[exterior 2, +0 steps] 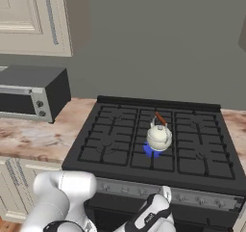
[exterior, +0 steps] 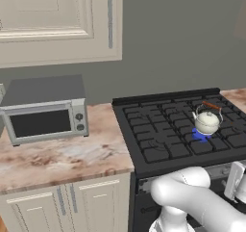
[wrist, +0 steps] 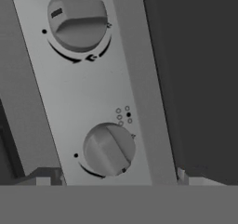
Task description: Lower the heat of the kettle.
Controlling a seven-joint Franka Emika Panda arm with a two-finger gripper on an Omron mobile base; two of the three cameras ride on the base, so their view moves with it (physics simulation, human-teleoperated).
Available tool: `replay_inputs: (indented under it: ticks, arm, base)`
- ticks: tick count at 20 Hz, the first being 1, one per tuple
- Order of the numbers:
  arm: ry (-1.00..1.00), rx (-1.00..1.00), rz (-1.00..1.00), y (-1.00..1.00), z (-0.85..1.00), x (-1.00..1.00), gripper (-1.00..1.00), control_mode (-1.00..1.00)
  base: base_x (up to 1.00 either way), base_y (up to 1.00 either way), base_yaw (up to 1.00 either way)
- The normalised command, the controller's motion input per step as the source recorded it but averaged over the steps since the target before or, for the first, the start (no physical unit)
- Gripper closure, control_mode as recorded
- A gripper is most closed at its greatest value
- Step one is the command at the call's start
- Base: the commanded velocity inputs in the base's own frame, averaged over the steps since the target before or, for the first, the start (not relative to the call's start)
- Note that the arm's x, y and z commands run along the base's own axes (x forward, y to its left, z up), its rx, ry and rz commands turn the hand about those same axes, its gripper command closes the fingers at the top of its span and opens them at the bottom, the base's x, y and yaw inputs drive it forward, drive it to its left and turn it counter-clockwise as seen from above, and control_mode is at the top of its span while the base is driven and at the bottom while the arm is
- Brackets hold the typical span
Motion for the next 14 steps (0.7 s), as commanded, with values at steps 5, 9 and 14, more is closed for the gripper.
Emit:
replay_inputs:
  ticks: [5, 9, 14]
  arm:
    - [-0.01, 0.0, 0.0, -0.18, -0.1, 0.14, -1.0, -1.0]
    - [-0.01, 0.0, 0.0, -0.15, -0.12, 0.12, -1.0, -1.0]
    - [-0.01, 0.01, 0.0, -0.01, -0.09, 0.08, -1.0, -1.0]
  base:
    - [0.0, 0.0, 0.0]
    - [0.0, 0.0, 0.0]
    - [0.0, 0.0, 0.0]
